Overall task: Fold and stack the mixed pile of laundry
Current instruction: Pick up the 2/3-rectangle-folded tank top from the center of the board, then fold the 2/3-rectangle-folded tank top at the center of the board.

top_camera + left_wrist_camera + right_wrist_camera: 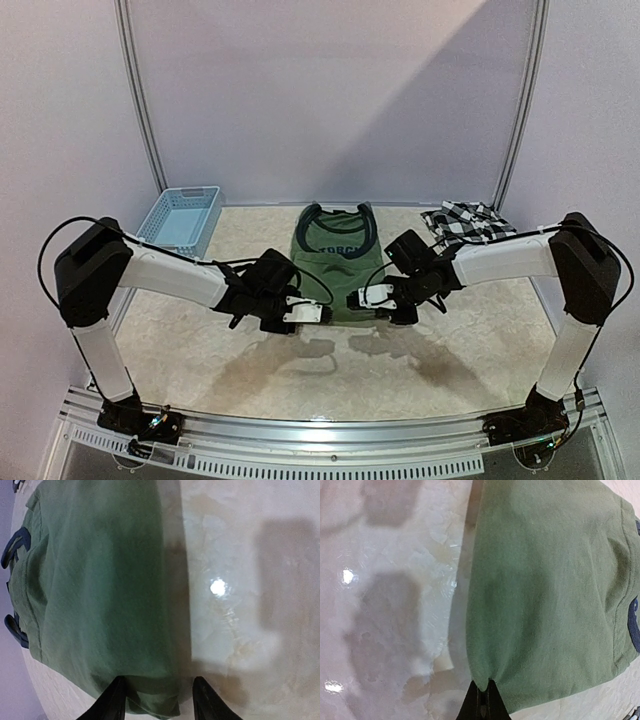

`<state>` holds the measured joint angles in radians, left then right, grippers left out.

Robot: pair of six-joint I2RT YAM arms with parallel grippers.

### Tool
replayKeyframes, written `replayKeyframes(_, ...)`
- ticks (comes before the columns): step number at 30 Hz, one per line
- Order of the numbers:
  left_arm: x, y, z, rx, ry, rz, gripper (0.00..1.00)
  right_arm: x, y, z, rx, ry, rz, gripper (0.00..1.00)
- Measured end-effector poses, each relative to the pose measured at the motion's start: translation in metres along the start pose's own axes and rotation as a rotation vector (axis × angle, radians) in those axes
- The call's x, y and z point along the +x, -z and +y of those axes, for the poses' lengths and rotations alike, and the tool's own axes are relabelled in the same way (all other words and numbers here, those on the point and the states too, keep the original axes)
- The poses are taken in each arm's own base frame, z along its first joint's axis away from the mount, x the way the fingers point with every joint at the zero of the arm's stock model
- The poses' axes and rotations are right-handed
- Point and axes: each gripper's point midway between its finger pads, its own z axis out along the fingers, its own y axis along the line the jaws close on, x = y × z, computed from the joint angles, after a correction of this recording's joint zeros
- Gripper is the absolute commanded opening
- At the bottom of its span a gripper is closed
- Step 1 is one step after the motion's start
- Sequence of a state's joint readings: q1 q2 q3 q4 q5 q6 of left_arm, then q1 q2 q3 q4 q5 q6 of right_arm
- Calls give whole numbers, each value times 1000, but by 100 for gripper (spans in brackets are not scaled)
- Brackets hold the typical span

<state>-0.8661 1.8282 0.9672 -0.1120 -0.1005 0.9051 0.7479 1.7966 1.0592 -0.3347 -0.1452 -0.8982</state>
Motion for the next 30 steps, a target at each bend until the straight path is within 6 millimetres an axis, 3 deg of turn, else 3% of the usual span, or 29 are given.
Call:
replayKeyframes(4, -1, -7, 9, -51, -32, 26, 33, 1, 0, 0, -4, -11, -4, 0)
replayKeyframes(11, 2, -15, 16, -141, -94, 89, 0, 1, 0, 0, -9, -20, -8, 0)
replayKeyframes(14, 4, -13, 16, -149, -94, 103, 0, 1, 1, 0, -15, -29, -11, 0)
replayKeyframes(19, -4, 19, 22, -158, -52, 98, 0, 2, 9, -1, -27, -46, -5, 0)
replayKeyframes(24, -26, 63, 35, -196, 21, 58, 0, -14, 51, -6, -9, -55, -44, 0)
replayKeyframes(30, -57, 95, 22, -168, 78, 34, 0, -24, 96, 4, -11, -74, -76, 0)
